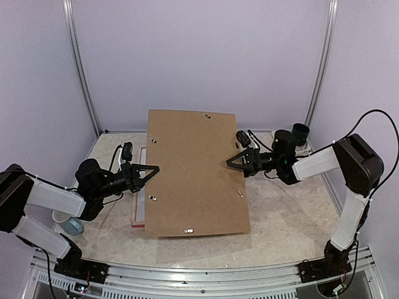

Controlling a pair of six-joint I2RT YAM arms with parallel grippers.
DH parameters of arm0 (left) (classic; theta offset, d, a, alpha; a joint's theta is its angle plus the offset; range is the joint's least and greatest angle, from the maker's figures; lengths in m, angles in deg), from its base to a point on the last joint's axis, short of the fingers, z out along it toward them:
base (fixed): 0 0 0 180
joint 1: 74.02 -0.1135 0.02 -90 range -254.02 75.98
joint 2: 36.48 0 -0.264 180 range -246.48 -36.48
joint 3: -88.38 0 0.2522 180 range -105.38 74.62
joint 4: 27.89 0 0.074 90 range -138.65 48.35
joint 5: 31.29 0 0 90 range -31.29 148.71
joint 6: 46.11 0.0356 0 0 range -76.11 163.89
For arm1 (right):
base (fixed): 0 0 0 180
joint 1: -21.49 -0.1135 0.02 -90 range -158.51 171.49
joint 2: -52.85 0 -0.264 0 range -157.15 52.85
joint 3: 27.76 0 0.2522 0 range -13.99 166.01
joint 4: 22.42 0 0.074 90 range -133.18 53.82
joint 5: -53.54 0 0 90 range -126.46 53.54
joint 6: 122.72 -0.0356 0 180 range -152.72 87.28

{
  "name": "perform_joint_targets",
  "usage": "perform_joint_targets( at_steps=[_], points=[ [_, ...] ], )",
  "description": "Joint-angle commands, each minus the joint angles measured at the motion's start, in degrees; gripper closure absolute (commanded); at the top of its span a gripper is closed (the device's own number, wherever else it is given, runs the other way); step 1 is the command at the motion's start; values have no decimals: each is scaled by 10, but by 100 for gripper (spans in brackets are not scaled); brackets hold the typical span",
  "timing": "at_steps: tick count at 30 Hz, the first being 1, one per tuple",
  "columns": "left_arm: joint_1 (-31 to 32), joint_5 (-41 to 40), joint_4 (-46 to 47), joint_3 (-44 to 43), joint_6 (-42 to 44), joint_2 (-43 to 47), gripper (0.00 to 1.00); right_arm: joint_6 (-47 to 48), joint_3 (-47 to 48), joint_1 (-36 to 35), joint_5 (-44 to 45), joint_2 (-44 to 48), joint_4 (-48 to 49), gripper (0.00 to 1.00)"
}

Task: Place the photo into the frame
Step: Pass from the left arm to the right

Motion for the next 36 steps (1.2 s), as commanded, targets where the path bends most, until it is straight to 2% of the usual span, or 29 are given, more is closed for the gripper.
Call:
perform_joint_targets(
  at_steps=[1, 10, 15, 22, 27, 34, 36],
  points=[
    [-5, -8, 72, -2, -8, -2, 100, -32, 12, -15, -14, -11, 54, 27],
    [-6, -9, 71, 1, -5, -4, 100, -32, 20, -18, -16, -8, 40, 44],
    [-7, -9, 72, 4, -5, -4, 100, -33, 24, -18, -18, -7, 36, 63],
    [-10, -10, 72, 6, -7, -5, 100, -36, 26, -18, -19, -9, 38, 76],
    [-12, -10, 70, 6, -9, -7, 100, -50, 24, -19, -22, -11, 57, 82],
    [-18, -13, 64, 10, -15, -8, 86, -52, 24, -19, -26, -14, 61, 97],
    [-21, -14, 62, 12, -15, -7, 81, -54, 26, -18, -27, -14, 62, 99]
  ],
)
